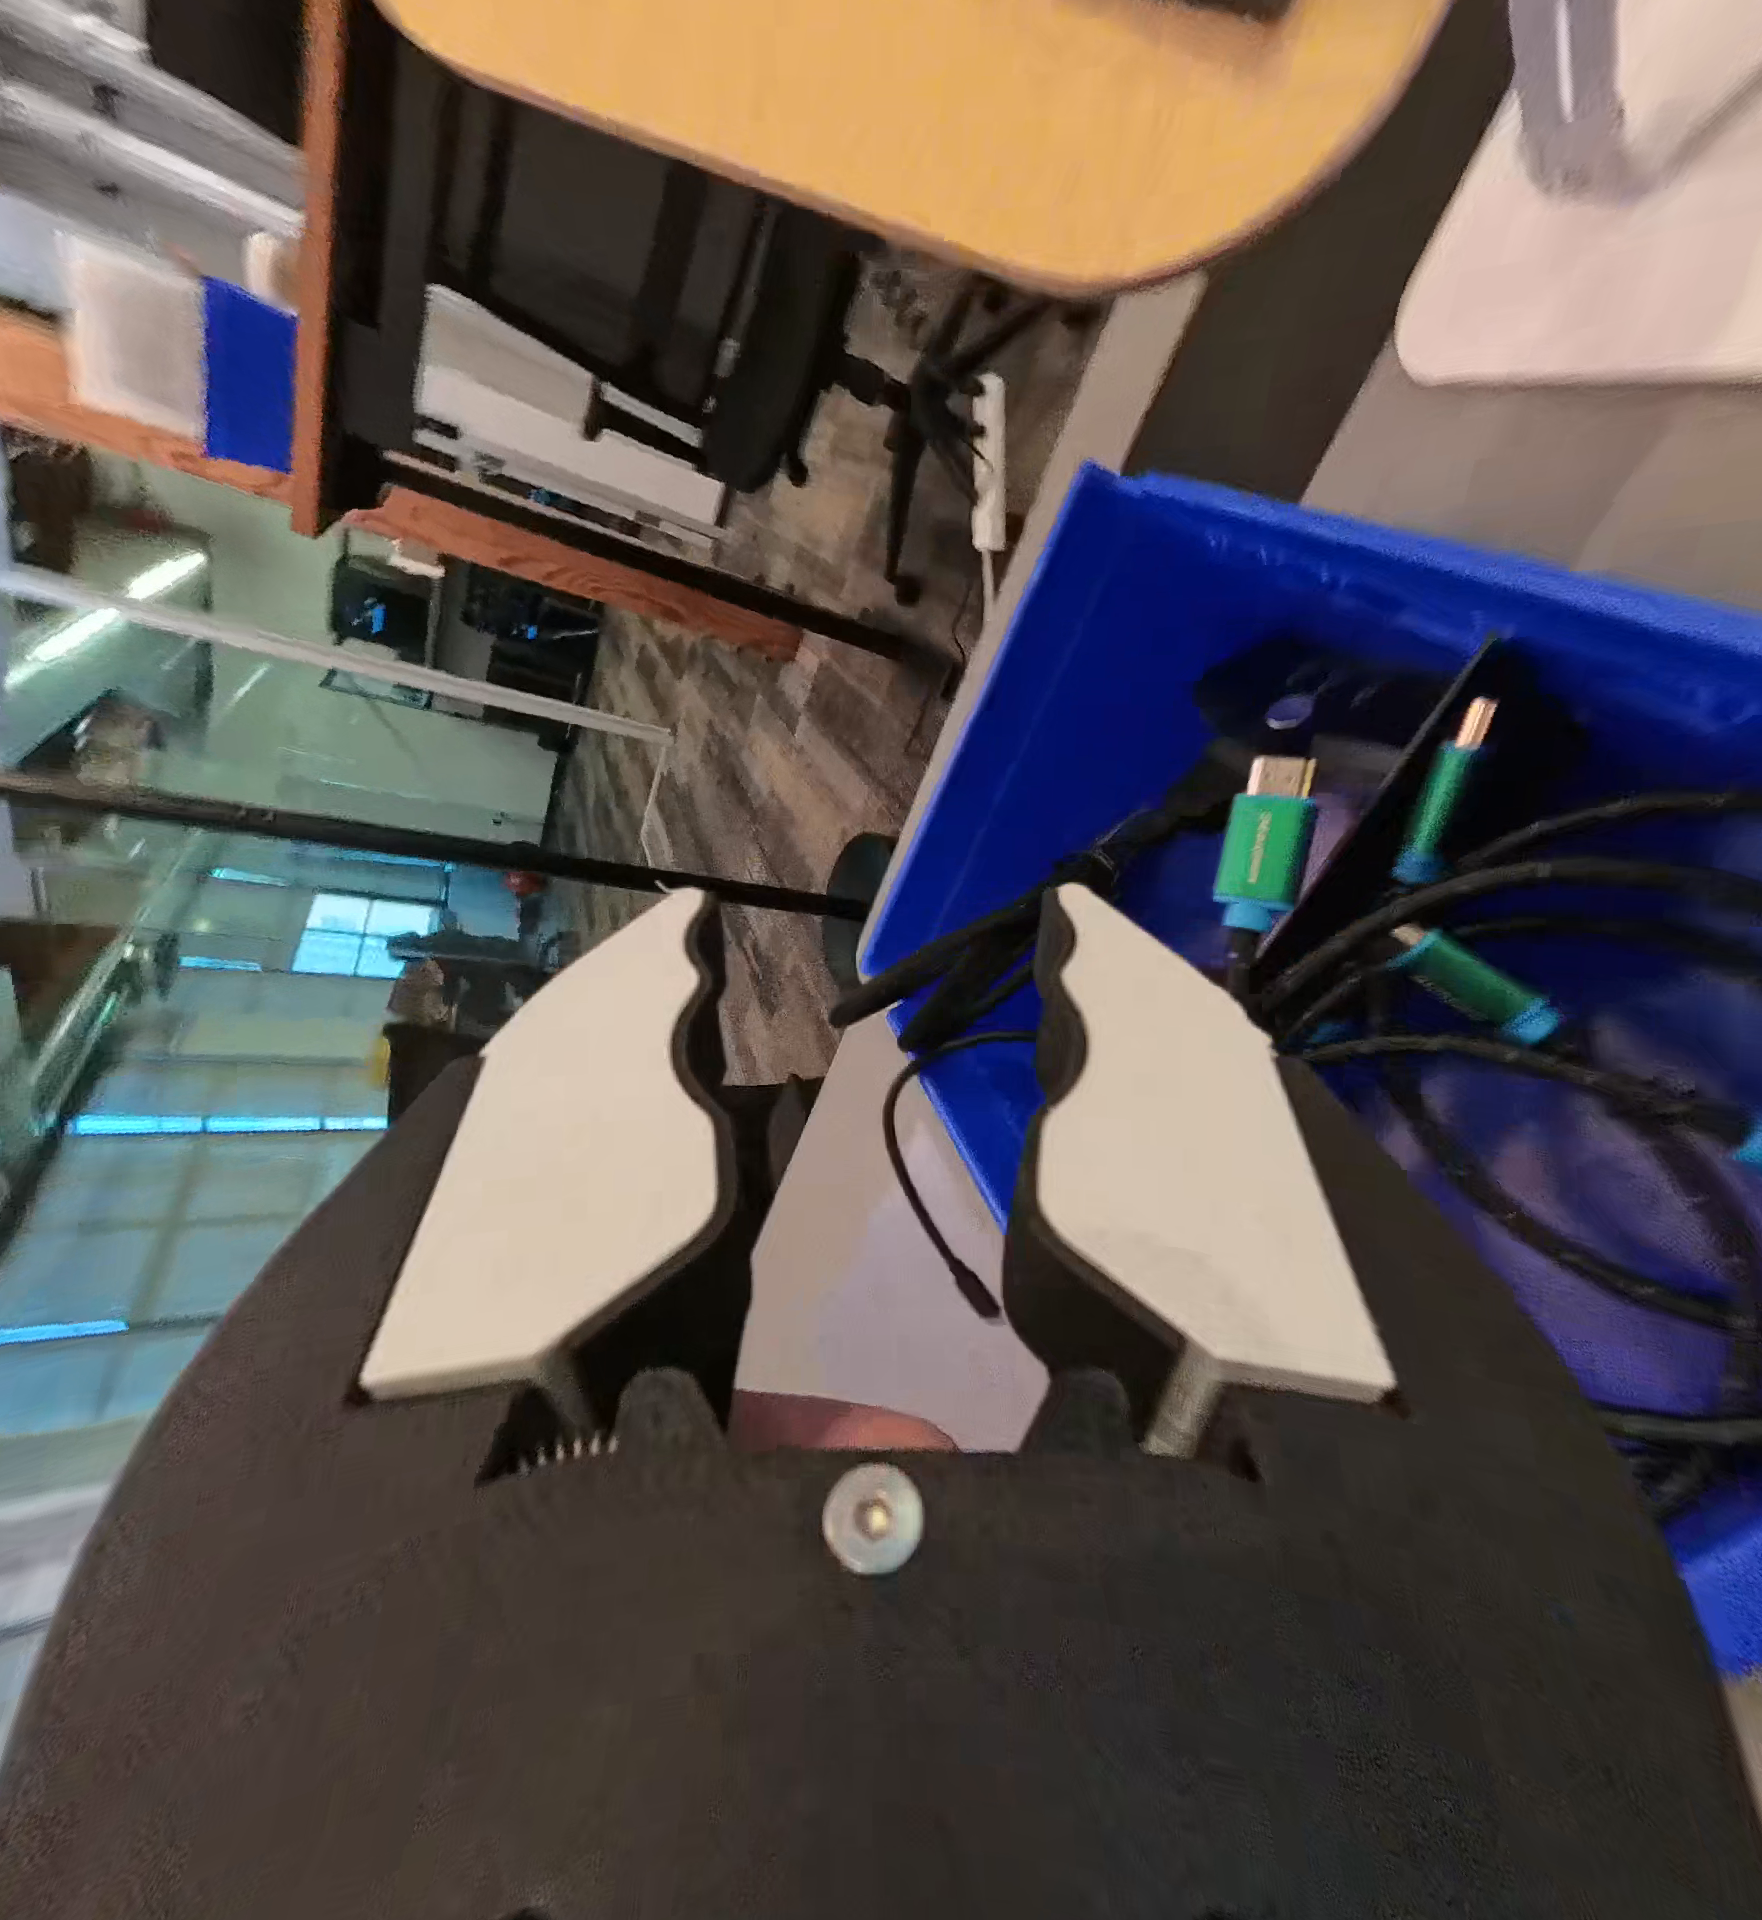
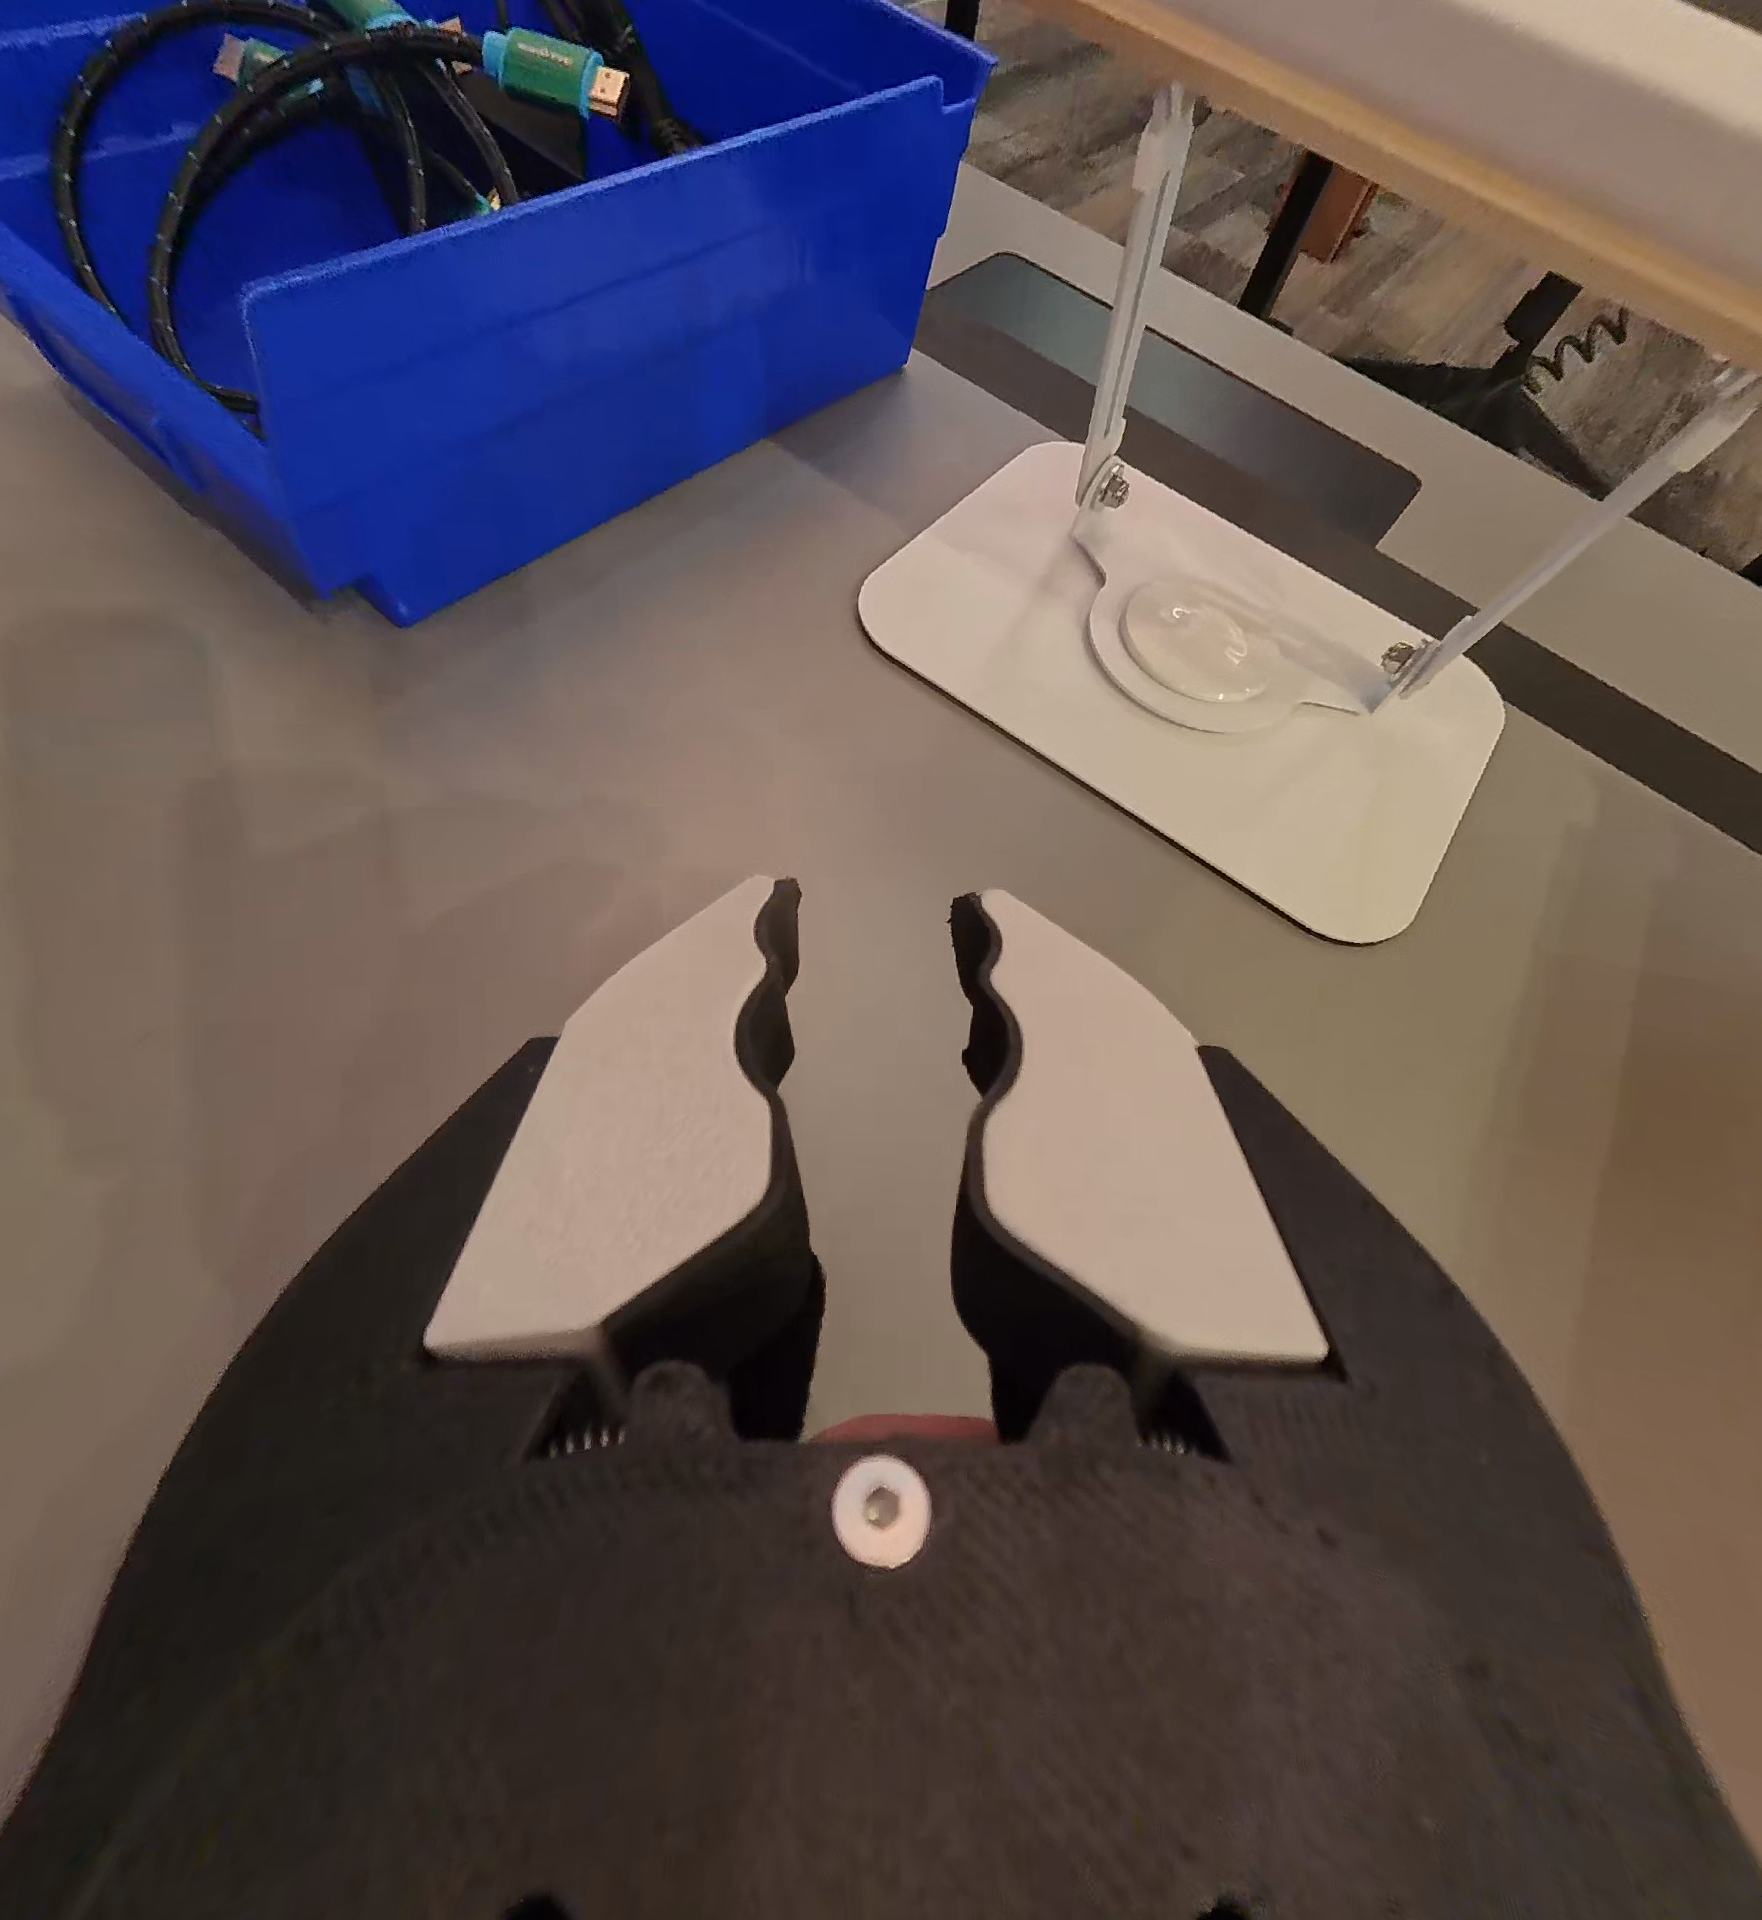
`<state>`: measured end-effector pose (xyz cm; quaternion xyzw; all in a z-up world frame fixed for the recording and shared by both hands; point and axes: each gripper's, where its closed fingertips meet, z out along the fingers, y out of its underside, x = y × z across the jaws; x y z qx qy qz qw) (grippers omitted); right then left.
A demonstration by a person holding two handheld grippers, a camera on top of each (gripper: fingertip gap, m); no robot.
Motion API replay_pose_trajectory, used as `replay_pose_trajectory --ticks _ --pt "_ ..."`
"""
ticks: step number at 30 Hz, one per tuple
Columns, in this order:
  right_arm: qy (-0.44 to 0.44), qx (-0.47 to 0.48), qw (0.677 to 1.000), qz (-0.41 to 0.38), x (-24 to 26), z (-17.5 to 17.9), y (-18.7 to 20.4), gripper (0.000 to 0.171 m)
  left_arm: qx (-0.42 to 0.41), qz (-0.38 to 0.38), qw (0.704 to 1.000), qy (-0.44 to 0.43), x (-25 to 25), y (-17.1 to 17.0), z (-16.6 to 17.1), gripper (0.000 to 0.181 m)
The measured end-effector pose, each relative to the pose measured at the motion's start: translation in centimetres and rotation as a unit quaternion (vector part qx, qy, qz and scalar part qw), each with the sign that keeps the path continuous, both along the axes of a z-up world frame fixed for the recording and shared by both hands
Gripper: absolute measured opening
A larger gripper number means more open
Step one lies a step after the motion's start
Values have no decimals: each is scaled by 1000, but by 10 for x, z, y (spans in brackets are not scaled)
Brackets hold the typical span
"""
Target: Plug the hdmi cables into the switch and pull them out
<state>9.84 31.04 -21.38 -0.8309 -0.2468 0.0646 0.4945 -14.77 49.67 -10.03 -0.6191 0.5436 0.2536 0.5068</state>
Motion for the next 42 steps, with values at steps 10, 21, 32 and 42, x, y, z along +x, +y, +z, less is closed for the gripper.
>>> replay_pose_trajectory --ticks 10,21,32,42 --pt "13 -17 1000 11 -2 -9 2 29 -168 9 965 200 -21 59 -89 42" --pt "31 -21 999 13 -1 -7 3 29 -81 24 975 207 -22 79 -83 14" --pt "39 -18 999 14 -1 -2 1 28 -37 25 995 86 -29 67 -26 10" --pt "42 -19 999 15 -1 -1 1 28 -93 38 993 56 -25 71 -34 13"
